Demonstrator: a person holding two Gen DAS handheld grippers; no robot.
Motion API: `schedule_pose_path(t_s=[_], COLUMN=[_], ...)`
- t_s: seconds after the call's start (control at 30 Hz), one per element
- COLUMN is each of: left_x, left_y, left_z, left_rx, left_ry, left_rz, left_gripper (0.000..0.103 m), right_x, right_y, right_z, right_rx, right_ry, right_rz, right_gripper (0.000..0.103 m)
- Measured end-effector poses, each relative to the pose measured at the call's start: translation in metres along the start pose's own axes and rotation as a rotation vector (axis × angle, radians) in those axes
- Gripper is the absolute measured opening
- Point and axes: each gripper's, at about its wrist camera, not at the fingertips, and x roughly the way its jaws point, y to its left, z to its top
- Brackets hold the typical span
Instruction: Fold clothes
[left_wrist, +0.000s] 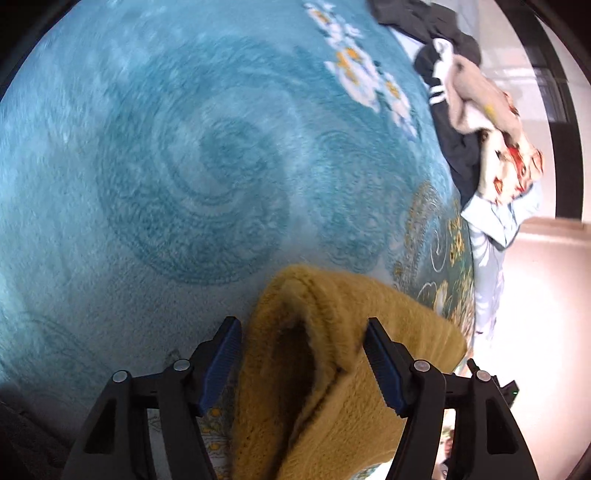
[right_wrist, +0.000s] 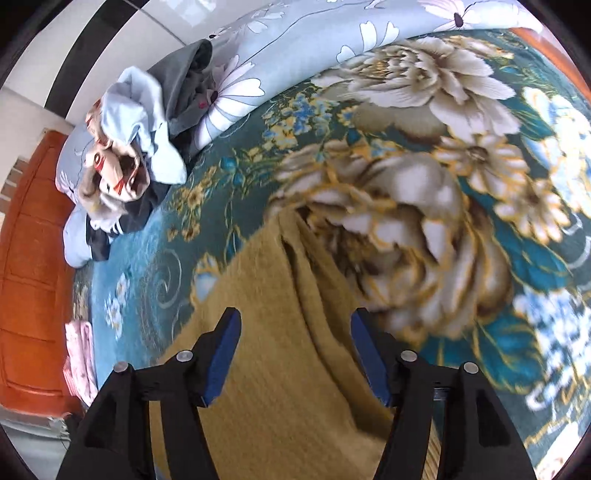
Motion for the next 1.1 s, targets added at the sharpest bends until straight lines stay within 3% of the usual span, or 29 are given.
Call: schedule_pose_path(t_s=[0.1, 0.27, 0.4, 0.47, 0.5, 0.6, 0.67, 0.7, 0.8, 0.9, 1.1], left_x=[0.006, 0.010, 0.017, 0.017, 0.019, 0.023, 0.021, 0.019, 0.010, 0.000, -0.043], left_y=[0.002, -0.001, -0.006, -0.007, -0.006, -0.006, -0.008, -0.012, -0.021, -0.031, -0.061], left_z=[0.003, 0.005, 0.007, 0.005, 0.004, 0.001, -0.001, -0.001, 0.002, 0.015, 0.071], left_rx=[-0.026, 0.015, 0.044, 0.046, 0.041, 0.030, 0.040, 0.056, 0.094, 0.122, 0.182], left_ry=[-0.010, -0.029, -0.029, -0.021, -0.010, 0.010, 0.000, -0.011, -0.058, -0.099, -0.217], left_rz=[-0.022, -0.011, -0.016, -0.037, -0.035, -0.035, -0.034, -0.029, -0.011, -0.020, -0.007], left_gripper=[0.072, 0.073, 0.071, 0.063, 0.053, 0.033, 0.028, 0.025, 0.023, 0.022, 0.022], right_x=[0.023, 0.054, 0.071, 0.072, 0.072, 0.072, 0.071, 0.070, 0.066, 0.062, 0.055], right_y=[0.002, 0.004, 0.000, 0.002, 0.003, 0.004, 0.006, 0.008, 0.016, 0.021, 0.080], right_z=[0.022, 0.048, 0.053, 0.052, 0.051, 0.049, 0.047, 0.045, 0.044, 0.055, 0.083], right_rx=[0.020, 0.017, 0.053, 0.038, 0.033, 0.025, 0.007, -0.011, -0.041, 0.017, -0.050], right_ry=[0.012, 0.026, 0.066, 0.060, 0.064, 0.081, 0.092, 0.099, 0.099, 0.082, 0.032], right_rz=[0.018, -0.014, 0.017, 0.011, 0.011, 0.014, -0.003, -0.002, 0.003, 0.072, 0.183], right_gripper=[0.063, 0.064, 0.064, 0.064, 0.064, 0.048, 0.025, 0.019, 0.016, 0.015, 0.014])
